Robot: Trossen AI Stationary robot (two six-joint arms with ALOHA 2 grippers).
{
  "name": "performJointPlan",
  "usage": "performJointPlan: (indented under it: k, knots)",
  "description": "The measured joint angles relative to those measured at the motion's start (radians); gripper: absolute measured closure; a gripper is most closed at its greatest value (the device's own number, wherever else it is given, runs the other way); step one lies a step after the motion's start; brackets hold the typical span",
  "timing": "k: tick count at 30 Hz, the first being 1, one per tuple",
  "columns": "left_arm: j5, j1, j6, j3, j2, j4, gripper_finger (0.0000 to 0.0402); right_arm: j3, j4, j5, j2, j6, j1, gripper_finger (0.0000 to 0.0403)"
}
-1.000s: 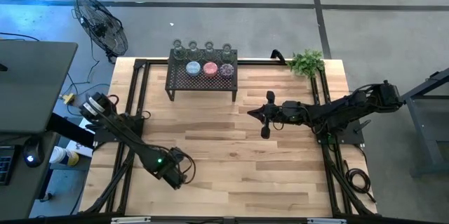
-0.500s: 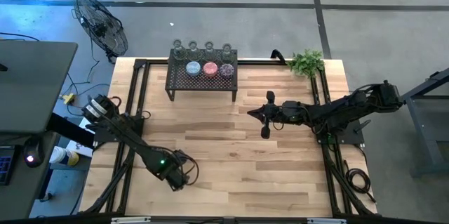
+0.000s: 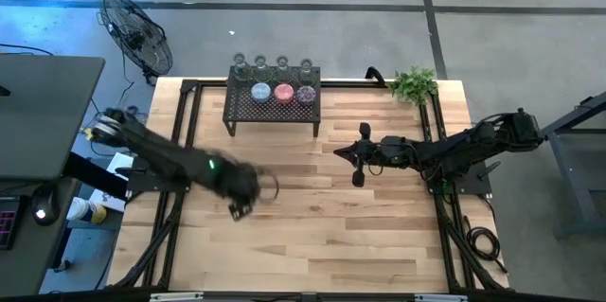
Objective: Pick & Place candle stick holders
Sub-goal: Put the red scented candle on the shelf
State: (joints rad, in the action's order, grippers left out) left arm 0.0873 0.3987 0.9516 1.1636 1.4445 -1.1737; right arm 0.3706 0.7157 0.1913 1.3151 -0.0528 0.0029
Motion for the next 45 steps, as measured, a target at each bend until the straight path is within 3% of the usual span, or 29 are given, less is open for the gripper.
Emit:
performJointPlan:
  k: [5, 10, 16, 22, 30, 45]
  knots:
    - [0.057, -0.227, -0.053, 0.109, -0.127, -0.210, 0.0115, 0.000, -0.001, -0.002, 0.000, 0.000, 0.000, 0.0402]
    - [0.169, -0.499, -0.153, 0.251, -0.164, -0.382, 0.0115, 0.000, -0.001, -0.005, 0.000, -0.001, 0.000, 0.0402]
    - [0.114, -0.823, -0.437, 0.305, -0.121, -0.271, 0.0115, 0.000, -0.001, -0.004, 0.000, -0.007, 0.000, 0.0401]
    - [0.005, -1.059, -0.613, 0.305, -0.029, -0.178, 0.0115, 0.000, -0.001, -0.004, 0.000, -0.008, 0.000, 0.0401]
    - [-0.008, -1.189, -0.707, 0.305, 0.078, -0.102, 0.0115, 0.000, -0.001, -0.004, 0.000, -0.008, -0.001, 0.0401]
    - [-0.023, -1.214, -0.739, 0.289, 0.118, 0.005, 0.0115, 0.000, -0.001, -0.004, 0.000, -0.008, -0.003, 0.0401]
